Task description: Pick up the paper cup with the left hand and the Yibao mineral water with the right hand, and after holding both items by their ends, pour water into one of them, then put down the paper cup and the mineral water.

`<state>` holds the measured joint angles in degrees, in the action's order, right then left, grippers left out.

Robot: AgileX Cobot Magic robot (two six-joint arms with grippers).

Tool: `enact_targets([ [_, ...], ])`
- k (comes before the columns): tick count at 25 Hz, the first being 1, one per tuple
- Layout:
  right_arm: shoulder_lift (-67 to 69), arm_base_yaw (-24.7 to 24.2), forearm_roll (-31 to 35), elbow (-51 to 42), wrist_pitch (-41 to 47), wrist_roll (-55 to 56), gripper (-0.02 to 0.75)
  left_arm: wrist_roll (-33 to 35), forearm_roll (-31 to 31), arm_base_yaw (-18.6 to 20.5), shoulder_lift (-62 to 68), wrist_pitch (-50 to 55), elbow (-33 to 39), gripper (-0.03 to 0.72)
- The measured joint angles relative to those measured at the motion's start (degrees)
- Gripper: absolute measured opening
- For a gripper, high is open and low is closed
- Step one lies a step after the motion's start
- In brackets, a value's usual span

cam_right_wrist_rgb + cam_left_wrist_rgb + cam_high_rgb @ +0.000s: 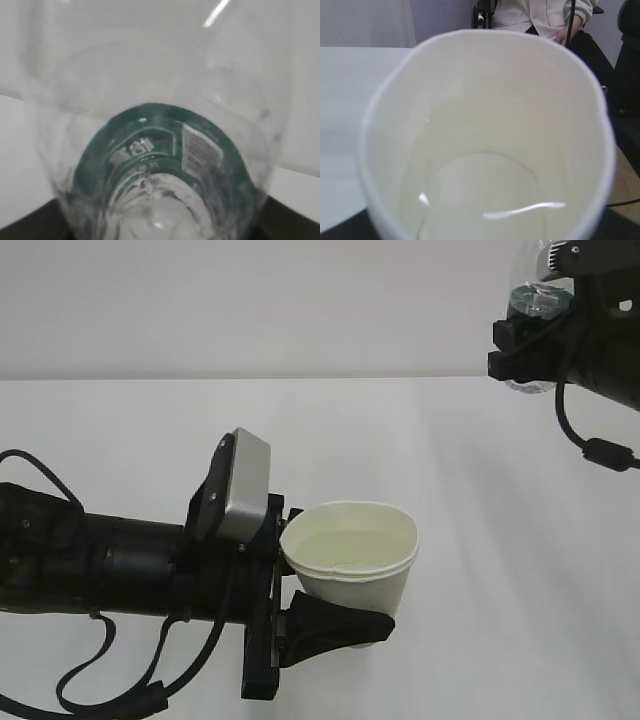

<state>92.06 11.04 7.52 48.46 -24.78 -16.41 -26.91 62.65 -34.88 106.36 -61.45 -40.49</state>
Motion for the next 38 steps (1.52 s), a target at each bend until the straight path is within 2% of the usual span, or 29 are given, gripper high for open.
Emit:
enact_targets([
  [19, 0.0, -2.6, 1.8, 0.0, 1.3, -1.3, 0.426, 0.0, 0.0, 0.0, 0.0, 0.0, 0.0, 0.418],
  [28, 0.0, -2.7, 8.6, 0.0, 1.5, -5.6, 0.426, 0.0, 0.0, 0.0, 0.0, 0.0, 0.0, 0.418],
  [38, 0.0, -5.1, 11.1, 0.0, 1.7, -7.2, 0.426, 0.0, 0.0, 0.0, 0.0, 0.0, 0.0, 0.418],
])
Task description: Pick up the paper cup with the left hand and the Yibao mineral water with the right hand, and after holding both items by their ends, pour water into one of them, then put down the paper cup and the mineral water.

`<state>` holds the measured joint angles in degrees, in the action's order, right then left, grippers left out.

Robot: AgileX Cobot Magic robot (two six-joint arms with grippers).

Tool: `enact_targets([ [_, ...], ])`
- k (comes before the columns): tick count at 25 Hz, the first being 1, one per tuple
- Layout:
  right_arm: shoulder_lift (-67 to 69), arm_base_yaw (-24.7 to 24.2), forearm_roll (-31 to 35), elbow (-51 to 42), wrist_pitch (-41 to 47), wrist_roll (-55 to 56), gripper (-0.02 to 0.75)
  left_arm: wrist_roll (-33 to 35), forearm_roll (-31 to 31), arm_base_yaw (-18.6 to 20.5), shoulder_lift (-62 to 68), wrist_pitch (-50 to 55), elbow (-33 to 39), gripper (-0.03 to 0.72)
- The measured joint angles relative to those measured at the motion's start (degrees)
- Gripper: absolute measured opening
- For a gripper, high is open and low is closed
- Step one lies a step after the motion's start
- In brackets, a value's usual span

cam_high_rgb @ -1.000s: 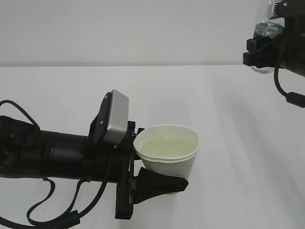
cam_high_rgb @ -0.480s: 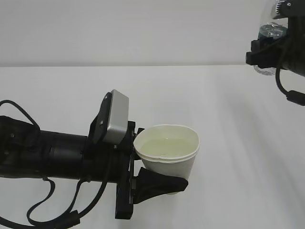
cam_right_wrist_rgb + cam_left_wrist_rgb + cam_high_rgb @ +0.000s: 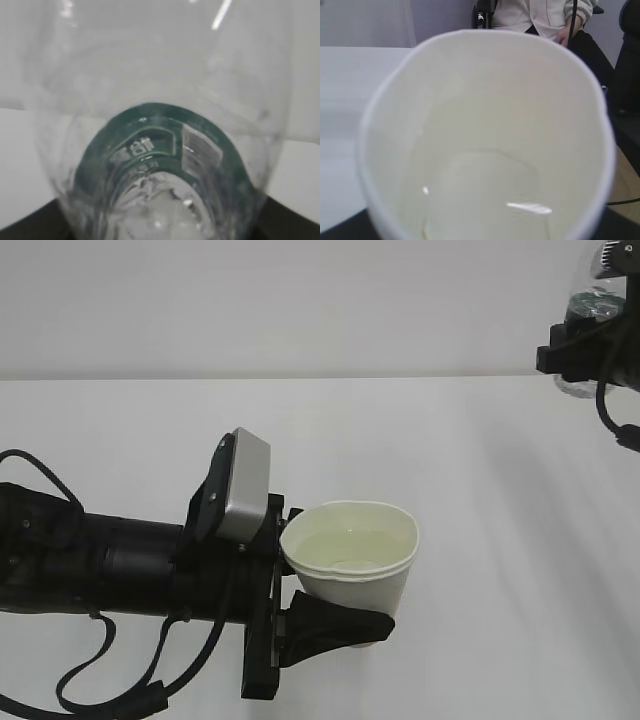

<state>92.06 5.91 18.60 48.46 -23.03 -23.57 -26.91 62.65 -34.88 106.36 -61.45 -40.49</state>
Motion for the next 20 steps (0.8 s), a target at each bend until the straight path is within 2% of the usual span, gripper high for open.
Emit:
enact_targets([
  [20, 0.0, -1.2, 0.4, 0.0, 2.9, -0.1, 0.426, 0.0, 0.0, 0.0, 0.0, 0.0, 0.0, 0.418],
])
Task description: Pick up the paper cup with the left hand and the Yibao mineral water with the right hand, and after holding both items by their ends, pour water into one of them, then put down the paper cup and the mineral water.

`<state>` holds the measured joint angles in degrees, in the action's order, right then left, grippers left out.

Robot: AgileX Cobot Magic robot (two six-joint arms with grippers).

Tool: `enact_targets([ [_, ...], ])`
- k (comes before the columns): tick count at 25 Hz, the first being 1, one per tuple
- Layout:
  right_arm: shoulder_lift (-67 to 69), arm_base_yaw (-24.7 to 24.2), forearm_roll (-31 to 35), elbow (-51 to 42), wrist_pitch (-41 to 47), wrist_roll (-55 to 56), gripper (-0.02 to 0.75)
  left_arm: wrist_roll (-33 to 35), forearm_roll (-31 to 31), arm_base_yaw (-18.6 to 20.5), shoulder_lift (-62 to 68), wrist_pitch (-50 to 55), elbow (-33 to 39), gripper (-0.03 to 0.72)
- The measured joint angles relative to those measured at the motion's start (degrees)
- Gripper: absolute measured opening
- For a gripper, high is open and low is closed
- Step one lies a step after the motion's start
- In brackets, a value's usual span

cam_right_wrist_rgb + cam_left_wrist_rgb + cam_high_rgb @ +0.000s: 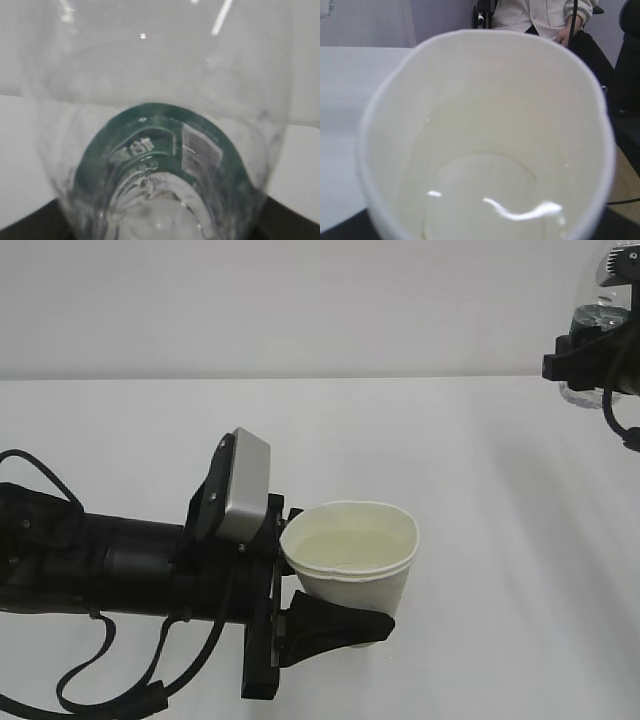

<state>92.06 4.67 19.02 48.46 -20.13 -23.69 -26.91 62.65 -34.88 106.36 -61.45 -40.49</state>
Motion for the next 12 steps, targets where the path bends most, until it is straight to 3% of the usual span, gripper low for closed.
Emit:
enact_targets([
  [12, 0.4, 0.0, -2.5, 0.0, 0.3, 1.6, 0.401, 0.0, 0.0, 0.0, 0.0, 0.0, 0.0, 0.418],
])
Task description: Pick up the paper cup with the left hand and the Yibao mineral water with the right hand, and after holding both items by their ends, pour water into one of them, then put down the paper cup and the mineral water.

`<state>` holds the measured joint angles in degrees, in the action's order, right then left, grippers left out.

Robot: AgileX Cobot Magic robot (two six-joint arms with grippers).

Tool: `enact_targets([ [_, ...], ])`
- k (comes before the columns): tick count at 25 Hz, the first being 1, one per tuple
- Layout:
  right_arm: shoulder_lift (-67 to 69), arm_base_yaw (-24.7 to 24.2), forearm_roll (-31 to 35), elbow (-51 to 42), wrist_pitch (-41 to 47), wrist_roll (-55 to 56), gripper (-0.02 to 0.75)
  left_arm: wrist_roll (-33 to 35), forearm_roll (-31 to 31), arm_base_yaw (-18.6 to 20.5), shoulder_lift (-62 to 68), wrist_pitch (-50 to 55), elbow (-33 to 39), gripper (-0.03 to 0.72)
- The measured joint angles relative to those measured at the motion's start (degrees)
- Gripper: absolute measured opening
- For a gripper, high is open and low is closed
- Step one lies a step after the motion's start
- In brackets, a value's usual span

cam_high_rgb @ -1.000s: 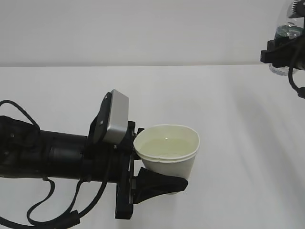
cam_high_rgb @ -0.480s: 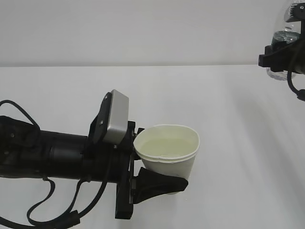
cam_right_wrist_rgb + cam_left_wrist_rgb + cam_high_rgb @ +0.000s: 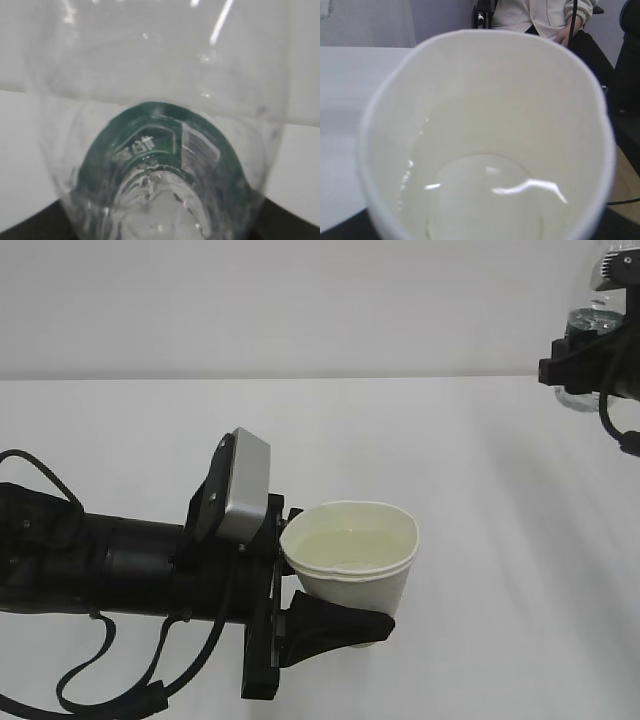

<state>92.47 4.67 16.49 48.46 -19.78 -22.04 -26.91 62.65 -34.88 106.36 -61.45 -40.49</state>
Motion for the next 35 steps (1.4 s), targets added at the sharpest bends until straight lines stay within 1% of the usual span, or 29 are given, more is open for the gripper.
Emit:
enact_targets([
  [8, 3.5, 0.0, -5.5, 0.0, 0.1, 6.2, 0.395, 0.0, 0.0, 0.0, 0.0, 0.0, 0.0, 0.418],
  [17, 5.5, 0.0, -15.6, 0.0, -2.0, 15.7, 0.392, 0.0, 0.0, 0.0, 0.0, 0.3, 0.0, 0.418],
  [21, 7.0, 0.0, -18.9, 0.0, -3.7, 20.2, 0.392, 0.0, 0.0, 0.0, 0.0, 0.3, 0.0, 0.418],
  [26, 8.3, 0.0, -20.6, 0.0, -6.8, 23.3, 0.392, 0.0, 0.0, 0.0, 0.0, 0.3, 0.0, 0.418],
  [35, 9.5, 0.0, -20.8, -2.8, -15.2, 23.9, 0.392, 0.0, 0.0, 0.0, 0.0, 0.3, 0.0, 0.418],
])
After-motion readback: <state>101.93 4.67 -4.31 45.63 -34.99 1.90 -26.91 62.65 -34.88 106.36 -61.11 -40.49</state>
